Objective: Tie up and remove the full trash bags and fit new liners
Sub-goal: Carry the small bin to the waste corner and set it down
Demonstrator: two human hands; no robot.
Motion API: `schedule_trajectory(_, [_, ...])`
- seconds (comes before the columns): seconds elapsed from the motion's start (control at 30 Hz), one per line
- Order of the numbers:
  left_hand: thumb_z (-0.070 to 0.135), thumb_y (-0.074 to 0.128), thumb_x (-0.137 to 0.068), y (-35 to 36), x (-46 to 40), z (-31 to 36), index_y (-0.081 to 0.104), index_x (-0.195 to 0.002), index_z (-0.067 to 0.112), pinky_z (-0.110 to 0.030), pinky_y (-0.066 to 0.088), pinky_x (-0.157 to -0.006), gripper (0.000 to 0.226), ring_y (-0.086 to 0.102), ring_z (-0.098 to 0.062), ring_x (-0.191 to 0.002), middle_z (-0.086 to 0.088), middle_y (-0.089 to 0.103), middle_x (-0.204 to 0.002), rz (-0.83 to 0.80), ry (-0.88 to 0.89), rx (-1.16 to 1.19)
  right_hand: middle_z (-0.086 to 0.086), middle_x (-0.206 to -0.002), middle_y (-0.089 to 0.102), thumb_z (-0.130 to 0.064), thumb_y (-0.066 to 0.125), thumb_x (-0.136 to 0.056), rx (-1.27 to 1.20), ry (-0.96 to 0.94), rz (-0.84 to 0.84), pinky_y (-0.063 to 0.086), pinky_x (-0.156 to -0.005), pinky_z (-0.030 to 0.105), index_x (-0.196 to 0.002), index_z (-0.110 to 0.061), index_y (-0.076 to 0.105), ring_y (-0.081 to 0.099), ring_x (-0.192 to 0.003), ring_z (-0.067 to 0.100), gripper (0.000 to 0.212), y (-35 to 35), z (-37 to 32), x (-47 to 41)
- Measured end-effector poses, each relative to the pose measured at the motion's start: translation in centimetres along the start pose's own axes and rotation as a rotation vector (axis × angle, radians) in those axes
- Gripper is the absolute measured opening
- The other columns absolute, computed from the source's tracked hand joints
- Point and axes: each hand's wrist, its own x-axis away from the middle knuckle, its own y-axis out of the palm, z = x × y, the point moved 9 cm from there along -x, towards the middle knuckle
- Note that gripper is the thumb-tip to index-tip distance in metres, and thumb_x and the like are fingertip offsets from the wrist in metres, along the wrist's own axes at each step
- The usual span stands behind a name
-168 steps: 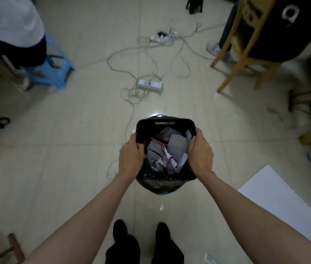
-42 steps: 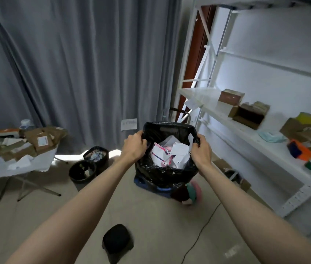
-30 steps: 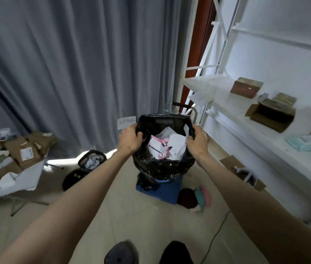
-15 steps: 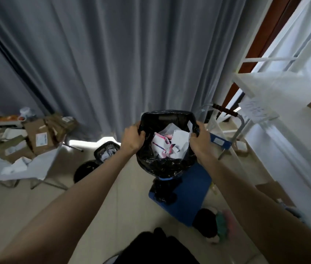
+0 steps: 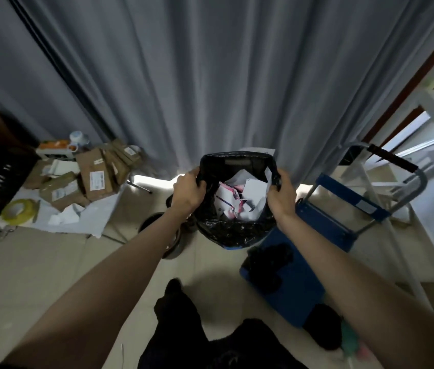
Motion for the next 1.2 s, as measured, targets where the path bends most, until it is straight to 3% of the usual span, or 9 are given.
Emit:
schedule_trajectory(0.17, [0.013, 0.053, -0.086, 1.2, -4.6, -3.9, 0.062, -0.118, 0.013, -0.034, 0.044, -0.072, 0.034, 0.062, -0.04, -0.09, -0.018, 0.07, -0.092, -0.036, 0.052, -0.01, 0.011, -0.121, 0.055, -0.01, 0.041, -0.096, 0.052, 0.068, 0.083, 0.049, -0.098, 0.043, -0.142, -0.033, 0.042, 0.057, -0.103, 0.025, 0.051, 4.5, 1.5, -1.2])
schedule_trajectory(0.37, [0.015, 0.052, -0.083, 3.9, -7.3, -9.8, 0.058, -0.125, 0.018, -0.04, 0.052, -0.069, 0.043, 0.062, -0.037, -0.077, -0.015, 0.068, -0.082, -0.112, 0.12, 0.004, 0.016, -0.121, 0.049, -0.007, 0.041, -0.099, 0.239, 0.024, 0.163, 0.037, -0.084, 0.029, -0.146, -0.018, 0.035, 0.049, -0.106, 0.025, 0.049, 9.6, 2.0, 1.4])
schedule_trajectory(0.5, [0.007, 0.053, -0.085, 8.0, -7.3, -13.7, 0.056, -0.132, 0.013, -0.031, 0.039, -0.06, 0.048, 0.057, -0.031, -0.065, -0.009, 0.057, -0.066, -0.167, 0.153, 0.019, 0.014, -0.128, 0.047, -0.015, 0.038, -0.102, 0.333, 0.064, 0.18, 0.045, -0.082, 0.04, -0.147, -0.018, 0.032, 0.049, -0.112, 0.029, 0.045, 13.1, 5.9, 2.1])
schedule_trajectory(0.63, [0.008, 0.053, -0.089, 15.4, -6.7, -19.5, 0.047, -0.144, 0.011, -0.028, 0.038, -0.058, 0.055, 0.051, -0.017, -0.062, -0.012, 0.063, -0.072, -0.225, 0.087, 0.035, 0.01, -0.137, 0.045, -0.015, 0.038, -0.1, 0.469, 0.112, 0.151, 0.051, -0.074, 0.048, -0.145, -0.018, 0.032, 0.049, -0.119, 0.032, 0.045, 16.7, 13.8, 1.2])
schedule_trajectory(0.73, [0.01, 0.051, -0.089, 23.0, -6.3, -24.9, 0.047, -0.143, 0.01, -0.03, 0.044, -0.058, 0.055, 0.06, -0.026, -0.064, -0.008, 0.061, -0.07, -0.246, 0.047, 0.052, 0.011, -0.137, 0.046, -0.013, 0.04, -0.1, 0.523, 0.113, 0.149, 0.049, -0.069, 0.044, -0.145, -0.017, 0.033, 0.049, -0.118, 0.033, 0.046, 20.0, 21.8, 0.0])
schedule_trajectory(0.87, [0.015, 0.049, -0.088, 33.6, -5.8, -32.4, 0.05, -0.139, 0.011, -0.038, 0.052, -0.063, 0.051, 0.063, -0.034, -0.075, -0.015, 0.068, -0.083, -0.238, 0.051, -0.013, 0.011, -0.134, 0.046, -0.014, 0.041, -0.1, 0.54, 0.117, 0.142, 0.047, -0.066, 0.04, -0.145, -0.017, 0.032, 0.051, -0.114, 0.032, 0.046, 25.5, 33.6, -1.8])
schedule_trajectory(1.03, [0.008, 0.05, -0.086, 44.6, -5.6, -41.0, 0.052, -0.131, 0.015, -0.042, 0.051, -0.068, 0.046, 0.063, -0.039, -0.082, -0.016, 0.067, -0.087, -0.236, 0.009, -0.057, 0.013, -0.127, 0.047, -0.013, 0.041, -0.1, 0.504, 0.093, 0.115, 0.049, -0.074, 0.042, -0.142, -0.014, 0.035, 0.051, -0.11, 0.034, 0.043, 32.7, 46.7, -4.1])
schedule_trajectory(1.2, [0.015, 0.049, -0.088, 51.9, -6.7, -47.6, 0.049, -0.134, 0.022, -0.048, 0.05, -0.075, 0.047, 0.062, -0.044, -0.089, -0.02, 0.067, -0.094, -0.198, -0.008, -0.134, 0.016, -0.133, 0.046, -0.011, 0.04, -0.099, 0.401, 0.043, 0.127, 0.045, -0.089, 0.04, -0.143, -0.01, 0.036, 0.049, -0.117, 0.033, 0.045, 38.3, 54.9, -6.5])
